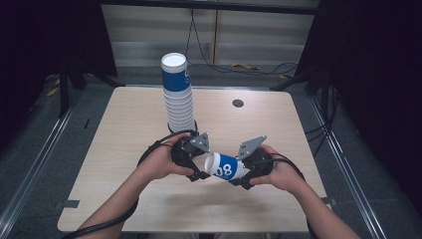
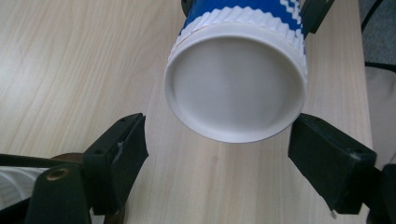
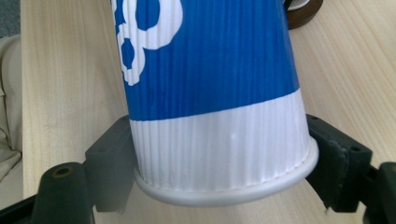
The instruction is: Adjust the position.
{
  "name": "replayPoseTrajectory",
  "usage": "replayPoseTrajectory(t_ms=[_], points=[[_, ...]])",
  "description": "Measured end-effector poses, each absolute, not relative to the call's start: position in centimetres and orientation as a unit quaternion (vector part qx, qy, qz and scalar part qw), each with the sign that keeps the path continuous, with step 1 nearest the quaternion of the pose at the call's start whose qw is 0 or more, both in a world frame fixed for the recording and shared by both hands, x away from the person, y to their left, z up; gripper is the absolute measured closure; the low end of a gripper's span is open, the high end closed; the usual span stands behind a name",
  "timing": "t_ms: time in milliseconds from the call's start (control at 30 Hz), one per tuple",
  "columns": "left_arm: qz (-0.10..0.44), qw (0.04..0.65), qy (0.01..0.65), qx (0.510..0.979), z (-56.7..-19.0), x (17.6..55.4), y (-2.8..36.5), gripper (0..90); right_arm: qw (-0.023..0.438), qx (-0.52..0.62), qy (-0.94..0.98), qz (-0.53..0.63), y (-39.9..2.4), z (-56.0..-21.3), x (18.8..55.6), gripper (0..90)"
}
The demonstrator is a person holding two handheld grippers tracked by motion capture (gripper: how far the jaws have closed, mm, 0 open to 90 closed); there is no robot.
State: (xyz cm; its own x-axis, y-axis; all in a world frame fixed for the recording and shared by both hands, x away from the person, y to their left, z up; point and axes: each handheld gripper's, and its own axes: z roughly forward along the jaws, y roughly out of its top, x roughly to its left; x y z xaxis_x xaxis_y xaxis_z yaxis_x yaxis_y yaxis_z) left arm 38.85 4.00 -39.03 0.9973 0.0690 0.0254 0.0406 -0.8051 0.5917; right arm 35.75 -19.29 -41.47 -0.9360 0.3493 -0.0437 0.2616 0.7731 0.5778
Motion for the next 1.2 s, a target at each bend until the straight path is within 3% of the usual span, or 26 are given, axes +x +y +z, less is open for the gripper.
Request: replayPoseTrajectory(t_ms=[1200], points=[[0.027, 0.244, -0.004, 0.969, -39.0, 38.0, 2.0, 20.9, 0.072, 0.139, 0.953, 0.259, -18.5, -41.8, 35.8, 20.0]])
